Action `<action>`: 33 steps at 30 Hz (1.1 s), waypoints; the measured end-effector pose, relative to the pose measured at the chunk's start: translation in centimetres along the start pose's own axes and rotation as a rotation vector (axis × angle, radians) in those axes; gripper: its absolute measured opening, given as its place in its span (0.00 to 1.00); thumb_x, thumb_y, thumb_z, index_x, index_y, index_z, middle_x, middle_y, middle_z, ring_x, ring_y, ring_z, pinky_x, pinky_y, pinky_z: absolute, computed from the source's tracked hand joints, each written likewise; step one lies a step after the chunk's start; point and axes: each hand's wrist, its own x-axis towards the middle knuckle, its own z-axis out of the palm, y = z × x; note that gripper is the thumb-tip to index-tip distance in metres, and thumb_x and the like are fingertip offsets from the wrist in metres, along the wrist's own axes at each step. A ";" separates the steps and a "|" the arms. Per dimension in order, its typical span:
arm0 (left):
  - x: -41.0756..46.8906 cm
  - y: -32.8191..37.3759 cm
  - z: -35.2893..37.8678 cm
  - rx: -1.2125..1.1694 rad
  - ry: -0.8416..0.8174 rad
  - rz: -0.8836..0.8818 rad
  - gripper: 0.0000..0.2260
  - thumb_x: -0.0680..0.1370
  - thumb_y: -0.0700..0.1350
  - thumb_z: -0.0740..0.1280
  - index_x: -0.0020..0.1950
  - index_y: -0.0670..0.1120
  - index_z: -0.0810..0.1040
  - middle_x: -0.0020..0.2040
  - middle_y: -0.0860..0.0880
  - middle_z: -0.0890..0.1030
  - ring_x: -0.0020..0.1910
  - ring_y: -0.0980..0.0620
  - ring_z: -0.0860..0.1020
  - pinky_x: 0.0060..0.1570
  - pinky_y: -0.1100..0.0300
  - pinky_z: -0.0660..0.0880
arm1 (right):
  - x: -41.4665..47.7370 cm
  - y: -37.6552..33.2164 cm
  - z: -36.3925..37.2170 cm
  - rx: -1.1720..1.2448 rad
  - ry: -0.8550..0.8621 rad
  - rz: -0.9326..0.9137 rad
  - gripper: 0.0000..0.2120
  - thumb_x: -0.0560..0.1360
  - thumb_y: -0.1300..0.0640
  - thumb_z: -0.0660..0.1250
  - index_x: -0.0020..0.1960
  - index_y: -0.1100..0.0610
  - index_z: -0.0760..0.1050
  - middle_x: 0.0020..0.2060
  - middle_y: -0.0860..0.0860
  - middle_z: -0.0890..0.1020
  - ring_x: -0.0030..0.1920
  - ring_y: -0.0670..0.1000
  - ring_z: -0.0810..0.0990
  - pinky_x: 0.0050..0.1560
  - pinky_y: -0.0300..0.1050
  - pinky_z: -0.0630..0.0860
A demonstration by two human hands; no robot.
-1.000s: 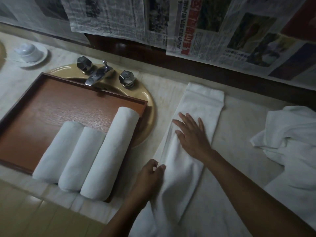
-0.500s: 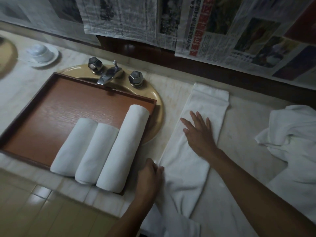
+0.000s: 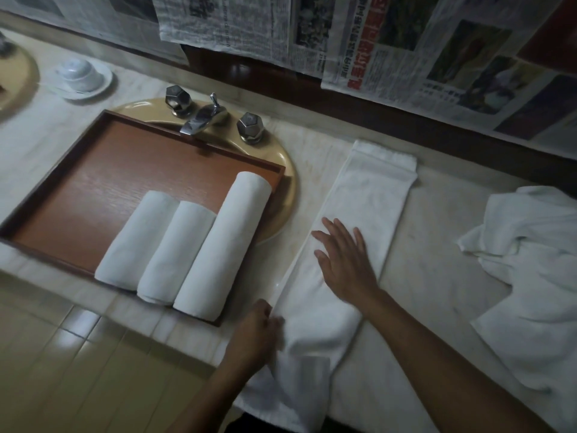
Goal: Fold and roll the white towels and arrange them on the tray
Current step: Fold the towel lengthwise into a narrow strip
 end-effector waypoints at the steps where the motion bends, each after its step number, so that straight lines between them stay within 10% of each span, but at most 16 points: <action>1: -0.4 -0.7 0.1 0.031 0.053 0.014 0.08 0.83 0.49 0.66 0.49 0.46 0.73 0.41 0.48 0.80 0.36 0.50 0.79 0.35 0.52 0.76 | 0.0 0.0 -0.1 0.008 -0.002 -0.002 0.20 0.85 0.45 0.53 0.75 0.47 0.68 0.81 0.48 0.61 0.82 0.50 0.54 0.79 0.62 0.53; 17: -1.4 -2.1 1.3 0.093 0.396 0.044 0.12 0.81 0.50 0.68 0.42 0.46 0.71 0.37 0.50 0.75 0.36 0.51 0.74 0.32 0.56 0.65 | -1.5 -2.2 0.1 0.020 0.082 0.005 0.22 0.82 0.45 0.57 0.73 0.48 0.73 0.78 0.56 0.67 0.79 0.61 0.62 0.75 0.69 0.58; 22: -1.2 -1.9 0.7 0.069 0.327 0.010 0.09 0.80 0.49 0.69 0.46 0.45 0.75 0.41 0.48 0.78 0.38 0.52 0.76 0.35 0.57 0.72 | -7.8 -6.0 1.8 0.045 0.027 -0.218 0.22 0.83 0.45 0.58 0.75 0.47 0.71 0.79 0.52 0.66 0.80 0.56 0.62 0.78 0.65 0.56; 27: -3.8 -2.6 -0.9 0.143 -0.090 -0.064 0.05 0.78 0.44 0.67 0.48 0.43 0.76 0.46 0.46 0.79 0.43 0.47 0.80 0.41 0.52 0.79 | -7.6 -5.4 1.6 0.027 0.018 -0.231 0.22 0.84 0.45 0.58 0.77 0.47 0.69 0.80 0.50 0.64 0.81 0.53 0.59 0.78 0.63 0.57; 30: -6.4 -4.9 -0.5 0.318 -0.020 0.019 0.08 0.75 0.41 0.63 0.38 0.46 0.66 0.36 0.50 0.72 0.32 0.54 0.68 0.31 0.56 0.62 | -7.8 -5.4 1.6 0.026 0.023 -0.236 0.22 0.84 0.45 0.58 0.77 0.47 0.69 0.80 0.50 0.65 0.81 0.53 0.60 0.78 0.63 0.57; 33: -8.7 -7.0 -0.6 -0.087 0.048 0.089 0.03 0.73 0.40 0.65 0.40 0.45 0.77 0.36 0.48 0.80 0.34 0.51 0.78 0.33 0.53 0.71 | -7.8 -5.3 1.6 0.027 0.027 -0.225 0.22 0.84 0.45 0.59 0.77 0.47 0.69 0.80 0.50 0.65 0.81 0.52 0.59 0.78 0.63 0.57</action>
